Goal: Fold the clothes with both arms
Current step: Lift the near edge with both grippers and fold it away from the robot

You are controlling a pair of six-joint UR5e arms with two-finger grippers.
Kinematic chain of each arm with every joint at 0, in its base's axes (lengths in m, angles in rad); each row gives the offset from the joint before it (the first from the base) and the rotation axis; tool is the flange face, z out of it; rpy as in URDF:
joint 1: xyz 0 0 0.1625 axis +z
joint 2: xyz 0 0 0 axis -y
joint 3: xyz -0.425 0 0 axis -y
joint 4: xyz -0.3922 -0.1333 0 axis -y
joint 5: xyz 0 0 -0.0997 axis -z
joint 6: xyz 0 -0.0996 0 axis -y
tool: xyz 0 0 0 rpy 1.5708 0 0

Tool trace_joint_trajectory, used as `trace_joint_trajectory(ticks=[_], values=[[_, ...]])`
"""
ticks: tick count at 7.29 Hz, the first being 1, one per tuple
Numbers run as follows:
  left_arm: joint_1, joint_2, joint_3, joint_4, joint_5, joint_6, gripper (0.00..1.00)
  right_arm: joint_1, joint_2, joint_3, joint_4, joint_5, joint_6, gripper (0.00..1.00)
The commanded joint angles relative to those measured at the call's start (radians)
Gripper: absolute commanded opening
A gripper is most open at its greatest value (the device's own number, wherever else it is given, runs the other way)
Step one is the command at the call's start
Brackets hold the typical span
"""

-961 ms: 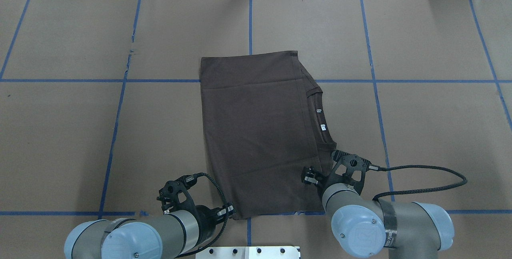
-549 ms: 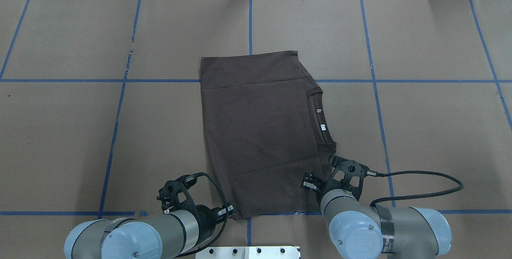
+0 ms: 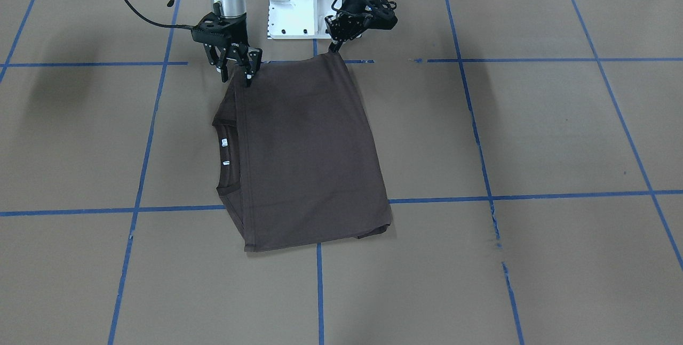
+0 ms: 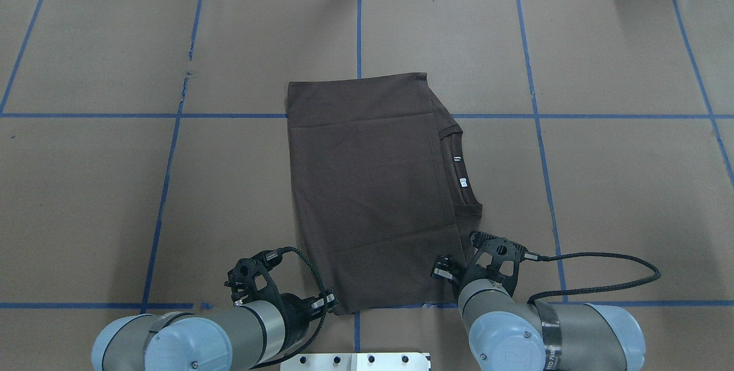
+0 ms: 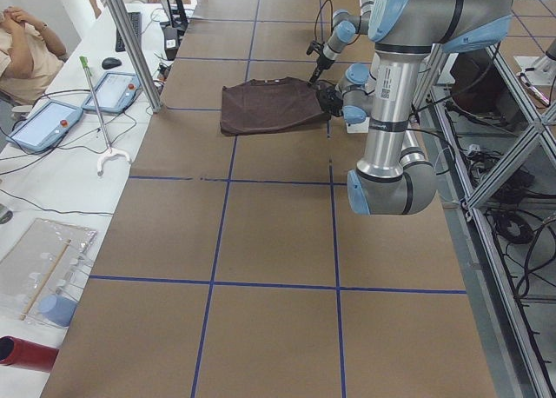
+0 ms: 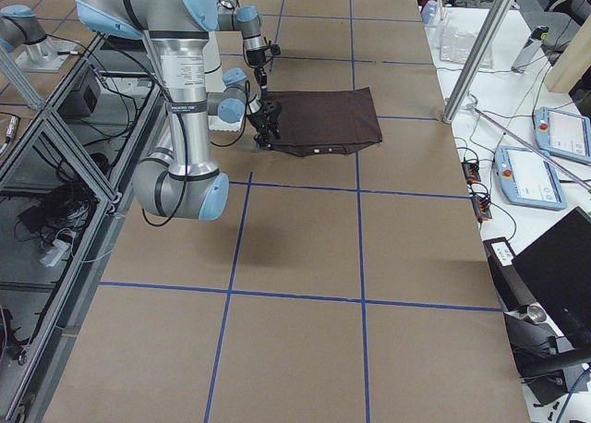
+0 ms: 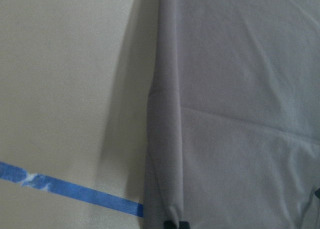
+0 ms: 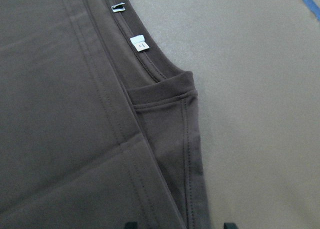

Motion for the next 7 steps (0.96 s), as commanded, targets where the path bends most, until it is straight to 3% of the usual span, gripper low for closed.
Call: trace_joint_trajectory(ticks=[1, 3, 4, 5, 7], values=[[0.0, 0.0, 0.0, 0.0, 0.0, 0.0, 0.0, -0.01, -0.003, -0.004, 0.0, -0.002, 0.011, 0.59], [0.0, 0.0, 0.0, 0.0, 0.0, 0.0, 0.0, -0.014, 0.003, -0.018, 0.001, -0.022, 0.013, 0.57], [0.0, 0.0, 0.0, 0.0, 0.0, 0.0, 0.0, -0.014, 0.006, -0.018, 0.003, -0.024, 0.02, 0.38], [-0.002, 0.0, -0.002, 0.001, 0.0, 0.0, 0.0, -0.016, 0.005, -0.018, 0.003, -0.024, 0.048, 0.0], [-0.002, 0.0, -0.002, 0.0, 0.0, 0.0, 0.0, -0.014, 0.005, -0.011, 0.003, -0.024, 0.045, 0.0]])
